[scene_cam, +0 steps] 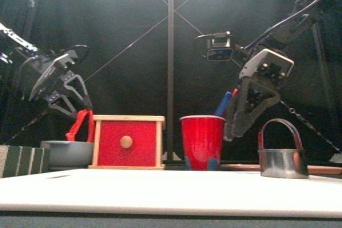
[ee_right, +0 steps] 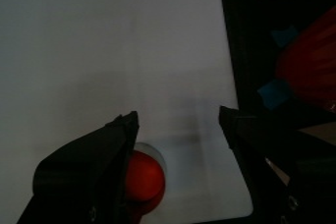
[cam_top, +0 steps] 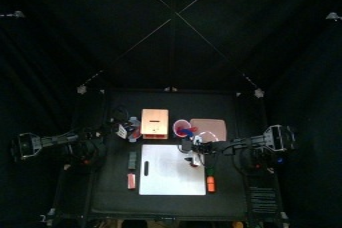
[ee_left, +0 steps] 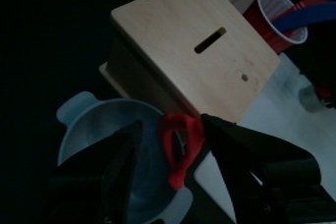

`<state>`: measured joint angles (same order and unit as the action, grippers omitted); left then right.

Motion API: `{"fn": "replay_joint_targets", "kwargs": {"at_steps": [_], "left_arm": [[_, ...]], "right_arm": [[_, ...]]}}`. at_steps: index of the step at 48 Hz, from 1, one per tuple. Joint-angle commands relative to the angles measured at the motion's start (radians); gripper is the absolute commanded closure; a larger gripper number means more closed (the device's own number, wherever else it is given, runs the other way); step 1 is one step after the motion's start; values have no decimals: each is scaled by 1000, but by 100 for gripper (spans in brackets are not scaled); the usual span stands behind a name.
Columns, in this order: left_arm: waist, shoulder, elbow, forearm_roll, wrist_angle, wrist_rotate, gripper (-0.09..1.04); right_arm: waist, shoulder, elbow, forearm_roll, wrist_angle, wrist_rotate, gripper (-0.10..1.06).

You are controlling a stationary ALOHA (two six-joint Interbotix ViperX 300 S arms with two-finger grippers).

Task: Get the cutter from the drawer then cut the dough then place the extra dough in the bowl
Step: Place the extra dough in the bowl

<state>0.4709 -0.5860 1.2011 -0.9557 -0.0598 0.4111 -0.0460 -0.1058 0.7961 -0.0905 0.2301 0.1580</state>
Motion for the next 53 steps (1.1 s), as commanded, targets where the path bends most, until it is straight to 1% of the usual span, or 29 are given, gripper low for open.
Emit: {"fn": "replay_joint_targets", "kwargs": {"at_steps": [1,18,27,39,47,53], "left_arm": [[2,0,-14,-14,-9,2,7],[8,-5,-12,-17,-12,-6,7],[34,-54,-17,-127,-12,-54,7],[41,-109,11,-107,-11,-58,7],[21,-91,3,-104,-6,-57,7],[5,-66,12,-71,-32,-51,7]], "right_arm": [[-5,-12,-23,2,-5,0,0],[-6,-8,-31,3,-3,0,0],[-6,-2,-40,12,-3,0,0],[-6,15,-55,12,-2,0,0],[-8,23,-71,11,14,0,0],[-15,32,-77,6,17,-2,0]]}}
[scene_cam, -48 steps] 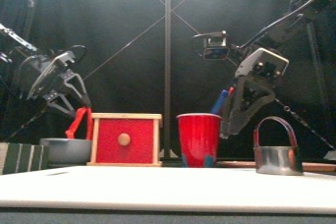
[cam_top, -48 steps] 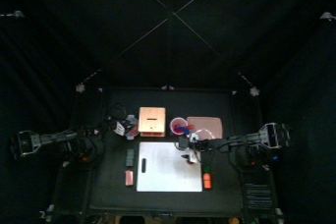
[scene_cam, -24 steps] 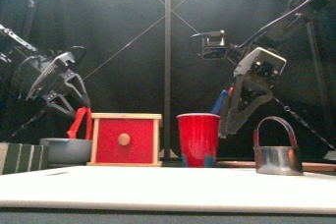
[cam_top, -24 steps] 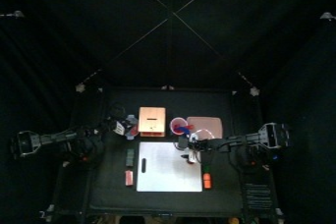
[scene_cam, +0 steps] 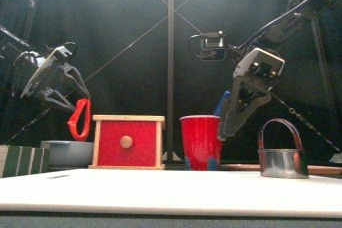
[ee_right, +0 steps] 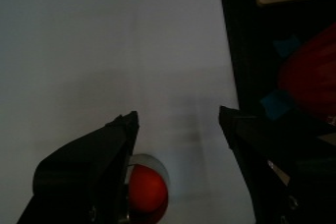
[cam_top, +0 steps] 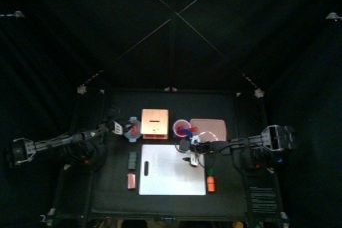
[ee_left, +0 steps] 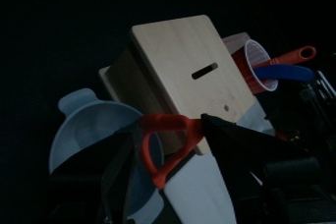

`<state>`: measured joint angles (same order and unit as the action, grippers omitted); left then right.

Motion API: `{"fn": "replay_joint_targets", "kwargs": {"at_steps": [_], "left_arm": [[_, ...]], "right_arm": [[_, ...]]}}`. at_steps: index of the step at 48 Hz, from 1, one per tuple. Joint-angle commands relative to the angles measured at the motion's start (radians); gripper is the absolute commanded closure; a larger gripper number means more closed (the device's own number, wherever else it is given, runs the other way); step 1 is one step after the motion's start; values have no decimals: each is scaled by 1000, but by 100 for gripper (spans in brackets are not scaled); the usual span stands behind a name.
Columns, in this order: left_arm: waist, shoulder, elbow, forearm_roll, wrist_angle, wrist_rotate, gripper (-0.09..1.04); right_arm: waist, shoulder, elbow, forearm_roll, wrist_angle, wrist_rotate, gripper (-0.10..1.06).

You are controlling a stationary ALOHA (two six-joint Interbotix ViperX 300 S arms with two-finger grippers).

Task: Get the cutter from the drawer then cut the dough then place the extra dough in the bowl
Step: Place the extra dough in the bowl

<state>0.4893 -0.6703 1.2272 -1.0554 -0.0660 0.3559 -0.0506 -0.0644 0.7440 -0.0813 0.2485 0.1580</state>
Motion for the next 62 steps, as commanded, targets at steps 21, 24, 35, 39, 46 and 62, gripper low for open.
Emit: {"fn": "replay_joint_targets", "kwargs": {"at_steps": [21,24,35,39,46,62], "left_arm": [[-11,48,9,84,-60,-21,7],[-12,48,11,84,-60,-25,7],[-32,48,8,213,-71,-2,8],[-87,48,3,353,-80,0,8],[-227,48,9,603,-173,-6,8],[-348,48,25,701,-371,-11,8]], "right_arm": [[-11,0,-32,3,15,0,0],[-11,-2,-32,2,15,0,0],[-14,-12,-29,-8,-5,-3,0],[-25,-37,-20,-29,-81,-5,0],[-55,-89,25,-69,-272,-5,0],[-110,-184,126,-67,-589,-3,0]]}}
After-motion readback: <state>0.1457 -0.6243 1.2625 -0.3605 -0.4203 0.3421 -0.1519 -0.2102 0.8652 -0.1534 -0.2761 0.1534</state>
